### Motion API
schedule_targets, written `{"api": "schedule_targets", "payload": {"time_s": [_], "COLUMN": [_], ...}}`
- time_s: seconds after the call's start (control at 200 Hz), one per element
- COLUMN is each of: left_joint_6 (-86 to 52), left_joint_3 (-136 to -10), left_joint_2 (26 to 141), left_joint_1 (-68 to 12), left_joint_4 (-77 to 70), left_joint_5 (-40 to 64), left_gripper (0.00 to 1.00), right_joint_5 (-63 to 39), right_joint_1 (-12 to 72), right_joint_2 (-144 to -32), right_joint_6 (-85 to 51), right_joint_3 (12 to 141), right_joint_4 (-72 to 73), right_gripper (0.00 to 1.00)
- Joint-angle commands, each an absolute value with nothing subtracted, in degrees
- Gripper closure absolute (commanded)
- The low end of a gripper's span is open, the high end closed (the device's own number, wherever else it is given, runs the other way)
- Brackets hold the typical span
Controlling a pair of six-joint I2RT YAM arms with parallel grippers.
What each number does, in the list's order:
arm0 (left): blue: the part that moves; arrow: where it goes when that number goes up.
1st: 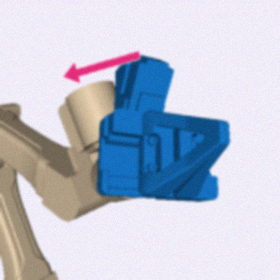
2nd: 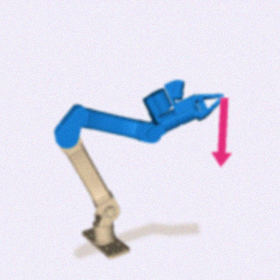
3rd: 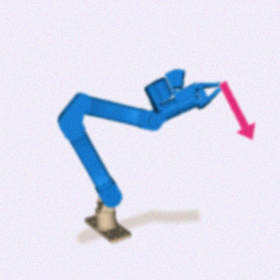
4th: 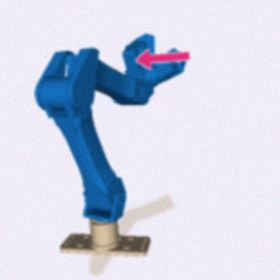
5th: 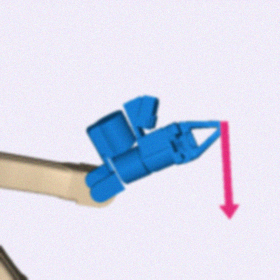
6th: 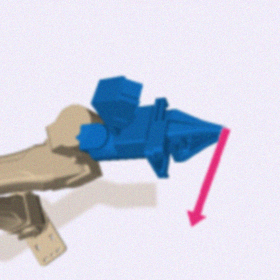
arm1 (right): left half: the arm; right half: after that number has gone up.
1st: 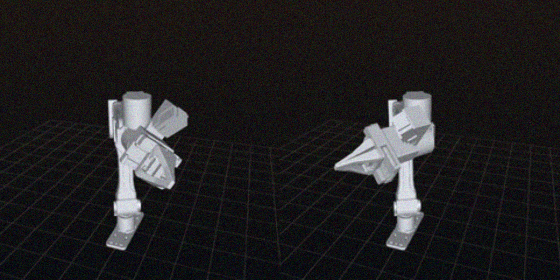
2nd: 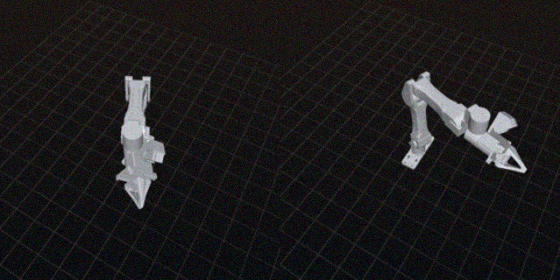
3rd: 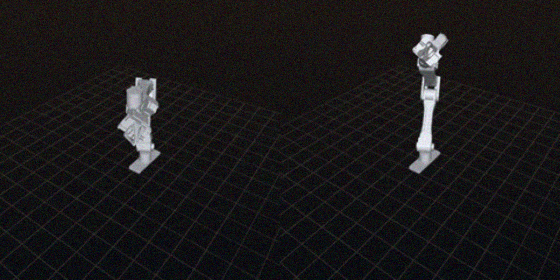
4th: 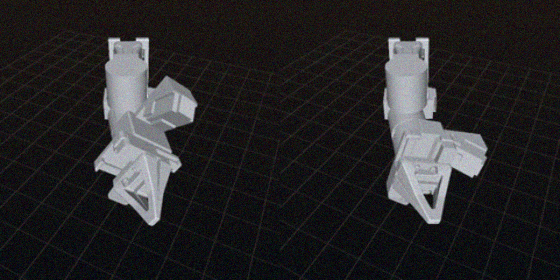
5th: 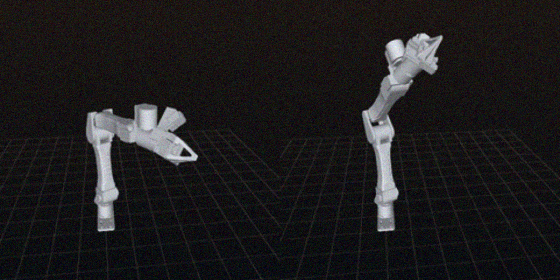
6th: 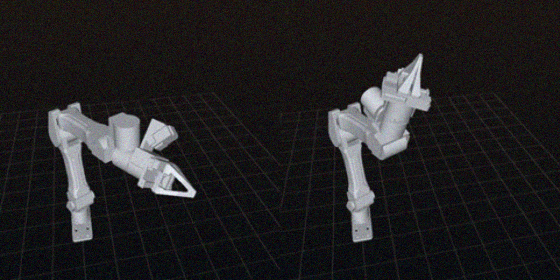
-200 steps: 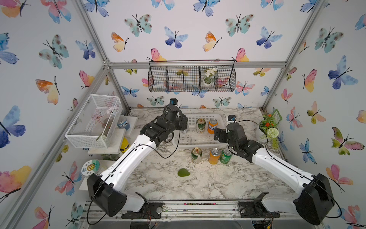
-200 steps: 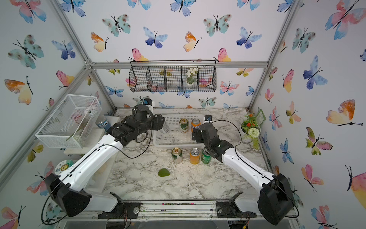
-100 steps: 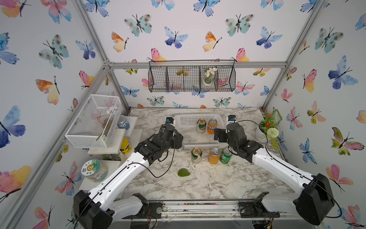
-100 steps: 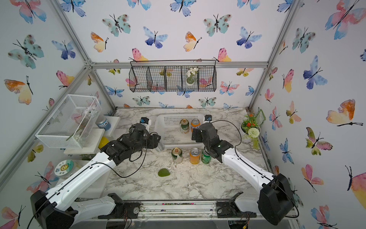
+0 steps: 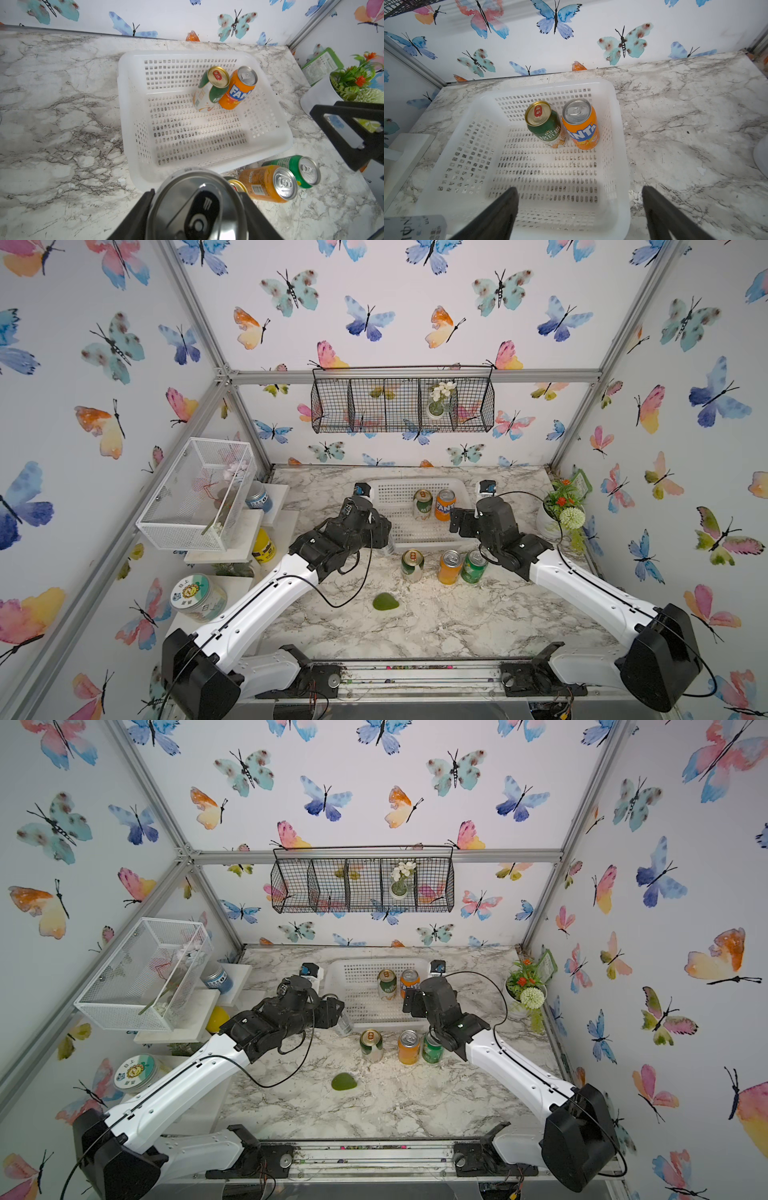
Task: Take out the drinks from the basket
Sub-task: Place the drink at the center of the board.
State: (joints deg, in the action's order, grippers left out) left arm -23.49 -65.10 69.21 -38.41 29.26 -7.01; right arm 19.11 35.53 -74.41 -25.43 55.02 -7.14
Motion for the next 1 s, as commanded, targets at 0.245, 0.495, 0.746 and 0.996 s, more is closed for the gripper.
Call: {"api": "schedule_targets", "payload": {"time_s": [0.245, 0.495, 0.746, 0.996], "left_joint_6": [-23.3, -25.0, -25.3, -25.2], "left_joint_3": [-69.8, -64.8, -59.1, -55.9], "left_joint_2": [65.7, 62.9, 67.0, 72.2], "left_joint_1": [-42.9, -43.5, -43.5, -43.3], "left_joint_4": [35.2, 35.3, 28.9, 22.6], "left_joint_5": [-10.4, -11.3, -11.8, -13.9], "left_gripper": [0.58, 0.59, 0.59, 0.59], "right_joint_5": [18.5, 18.4, 18.4, 19.0], "right_joint_1": [35.0, 35.0, 35.0, 34.9], "right_joint_2": [-75.6, -75.8, -76.0, -75.1], "right_joint_6": [-25.8, -25.9, -25.9, -25.7], "right_joint_3": [54.3, 54.3, 54.8, 54.9], "right_joint_4": [-5.4, -5.3, -5.2, -6.0], "right_gripper": [0.04, 0.04, 0.04, 0.04]}}
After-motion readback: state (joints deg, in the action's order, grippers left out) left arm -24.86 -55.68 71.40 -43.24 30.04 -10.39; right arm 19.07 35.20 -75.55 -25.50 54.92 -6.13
